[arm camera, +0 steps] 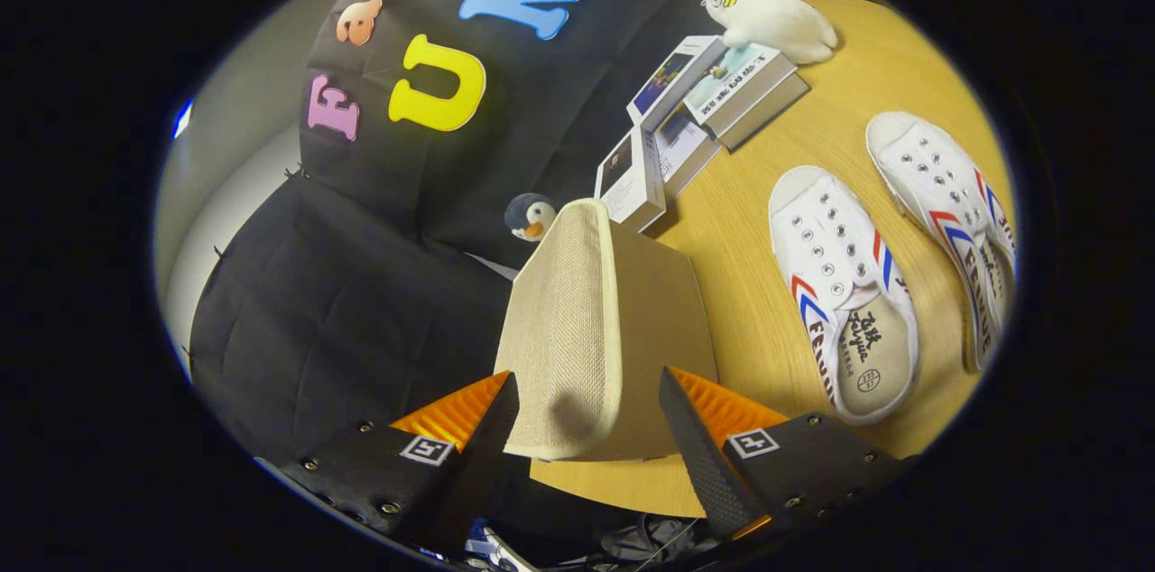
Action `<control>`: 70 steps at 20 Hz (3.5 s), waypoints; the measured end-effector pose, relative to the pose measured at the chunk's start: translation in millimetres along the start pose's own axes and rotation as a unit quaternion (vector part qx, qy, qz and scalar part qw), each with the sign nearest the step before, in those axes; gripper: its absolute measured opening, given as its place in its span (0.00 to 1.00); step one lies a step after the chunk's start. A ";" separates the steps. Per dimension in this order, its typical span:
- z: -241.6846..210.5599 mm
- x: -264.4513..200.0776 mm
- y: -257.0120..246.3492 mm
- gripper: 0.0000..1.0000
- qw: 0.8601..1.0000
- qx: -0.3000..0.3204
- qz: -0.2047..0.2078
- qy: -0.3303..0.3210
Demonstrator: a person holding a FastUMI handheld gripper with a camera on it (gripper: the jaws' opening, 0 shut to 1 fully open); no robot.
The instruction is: Open the storage box then place both shoes into the box .Put the left shoe in first, then the right shoe, with the right side of both shoes facing outward in a uniform manner.
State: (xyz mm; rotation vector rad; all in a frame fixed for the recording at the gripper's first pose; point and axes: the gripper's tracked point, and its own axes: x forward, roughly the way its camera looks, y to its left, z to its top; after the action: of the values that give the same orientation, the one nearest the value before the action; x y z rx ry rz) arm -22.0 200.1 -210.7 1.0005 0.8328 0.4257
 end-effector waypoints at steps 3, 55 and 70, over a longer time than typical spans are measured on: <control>-7.5 4.3 -0.5 0.91 1.000 0.017 0.001 0.013; -63.3 87.0 268.1 0.12 0.971 -0.116 0.174 0.113; -121.0 155.5 292.4 0.12 0.964 -0.157 0.171 0.131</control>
State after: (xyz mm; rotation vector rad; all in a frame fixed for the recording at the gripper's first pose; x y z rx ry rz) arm -3.7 516.0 -55.1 0.8003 0.7967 0.9739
